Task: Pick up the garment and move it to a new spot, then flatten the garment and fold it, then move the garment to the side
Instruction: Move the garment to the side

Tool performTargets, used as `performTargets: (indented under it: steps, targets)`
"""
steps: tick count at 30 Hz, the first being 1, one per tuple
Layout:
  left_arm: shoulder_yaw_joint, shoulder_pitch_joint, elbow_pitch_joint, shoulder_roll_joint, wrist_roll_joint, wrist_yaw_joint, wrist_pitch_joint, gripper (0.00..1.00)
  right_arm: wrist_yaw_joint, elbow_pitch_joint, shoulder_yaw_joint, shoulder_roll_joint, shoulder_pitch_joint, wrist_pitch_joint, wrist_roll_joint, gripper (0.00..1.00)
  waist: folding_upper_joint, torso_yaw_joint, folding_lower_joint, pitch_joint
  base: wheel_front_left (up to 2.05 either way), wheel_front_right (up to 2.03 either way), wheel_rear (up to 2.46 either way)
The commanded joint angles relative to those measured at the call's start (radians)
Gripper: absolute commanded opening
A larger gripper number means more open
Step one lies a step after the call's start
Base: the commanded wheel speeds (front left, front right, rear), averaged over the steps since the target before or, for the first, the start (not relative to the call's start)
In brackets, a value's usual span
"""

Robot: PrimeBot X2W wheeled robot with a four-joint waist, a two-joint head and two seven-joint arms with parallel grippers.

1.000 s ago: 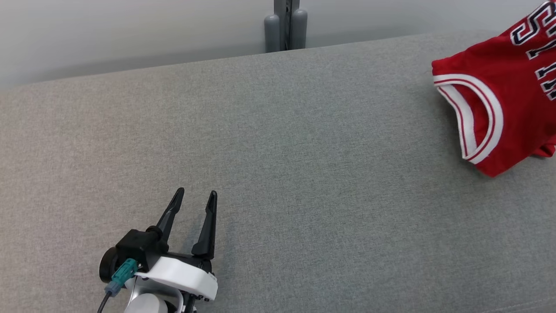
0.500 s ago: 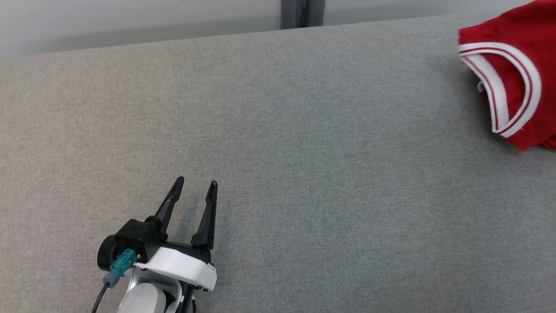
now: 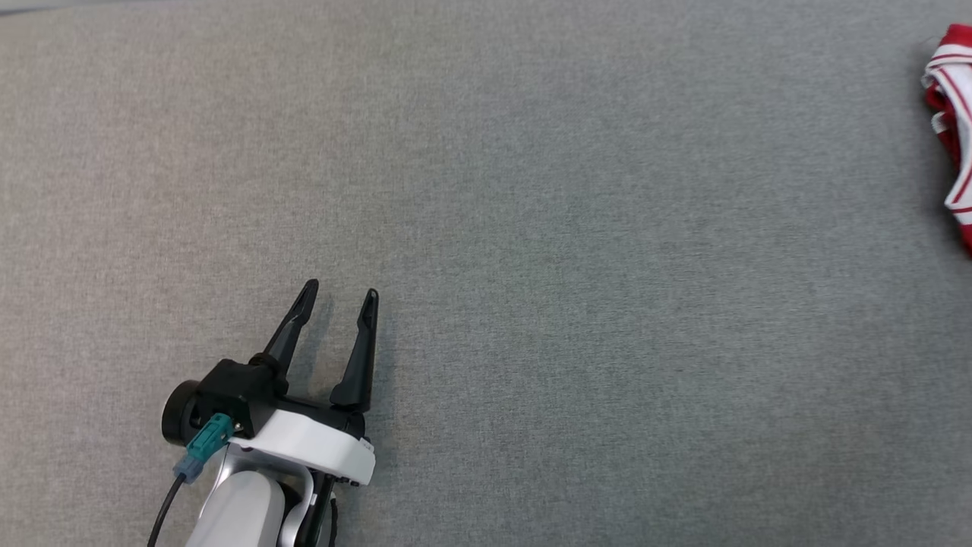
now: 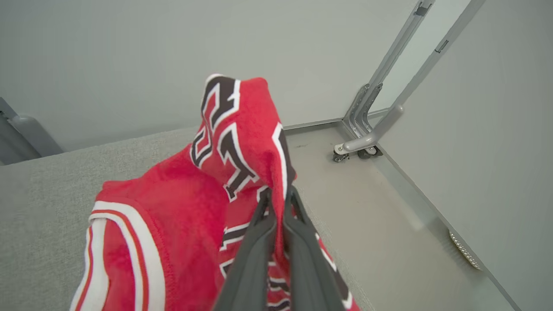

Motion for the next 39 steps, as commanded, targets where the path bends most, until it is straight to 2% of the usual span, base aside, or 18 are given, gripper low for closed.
performTargets:
  steps: [1,5,6,8,9,16,23,33,39]
  targets:
    - [0.000,-0.021,-0.006,0.007,0.009,-0.005,-0.004,1.00,0.000,0.004,-0.027,-0.004,-0.009,-0.022,-0.062,0.00,0.0000,0.021,0.0000,0.036,0.00,0.00,0.00]
    - [-0.002,-0.035,-0.017,0.012,0.015,-0.004,-0.004,1.00,0.000,-0.017,-0.065,-0.004,-0.009,-0.054,-0.194,0.00,0.0000,0.031,0.0000,0.074,0.00,0.00,0.00]
    - [-0.002,-0.035,-0.017,0.012,0.015,-0.004,-0.004,1.00,0.000,-0.017,-0.065,-0.004,-0.009,-0.054,-0.194,0.00,0.0000,0.031,0.0000,0.074,0.00,0.00,0.00]
    - [-0.002,-0.036,-0.020,0.015,0.016,-0.001,-0.004,1.00,0.000,-0.027,-0.095,0.012,0.002,-0.056,-0.249,0.40,0.0000,0.032,0.0000,0.086,0.00,0.00,0.00]
    - [-0.001,-0.040,-0.023,0.017,0.014,0.002,-0.004,1.00,0.000,-0.045,-0.142,0.027,0.015,-0.064,-0.294,1.00,0.0000,0.032,0.0000,0.094,0.00,0.00,0.00]
    - [-0.003,-0.043,-0.022,0.024,0.012,0.008,-0.004,1.00,0.000,-0.096,-0.258,0.104,0.037,-0.107,-0.413,1.00,0.0000,0.019,0.0000,0.091,0.00,0.00,0.00]
    - [-0.007,-0.042,-0.019,0.027,0.005,0.012,-0.004,1.00,0.000,-0.076,-0.272,0.160,0.019,-0.160,-0.449,1.00,0.0000,-0.003,0.0000,0.061,0.00,0.00,0.00]
    - [0.049,-0.026,-0.021,0.020,-0.061,0.029,-0.004,1.00,0.000,0.010,-0.169,0.217,0.004,-0.319,-0.393,1.00,0.0000,-0.037,0.0000,-0.056,0.00,0.00,0.00]
    - [0.092,-0.007,-0.013,0.014,-0.086,0.060,-0.004,1.00,0.000,0.074,-0.074,0.265,0.036,-0.426,-0.312,1.00,0.0000,-0.056,0.0000,-0.163,0.00,0.00,0.00]
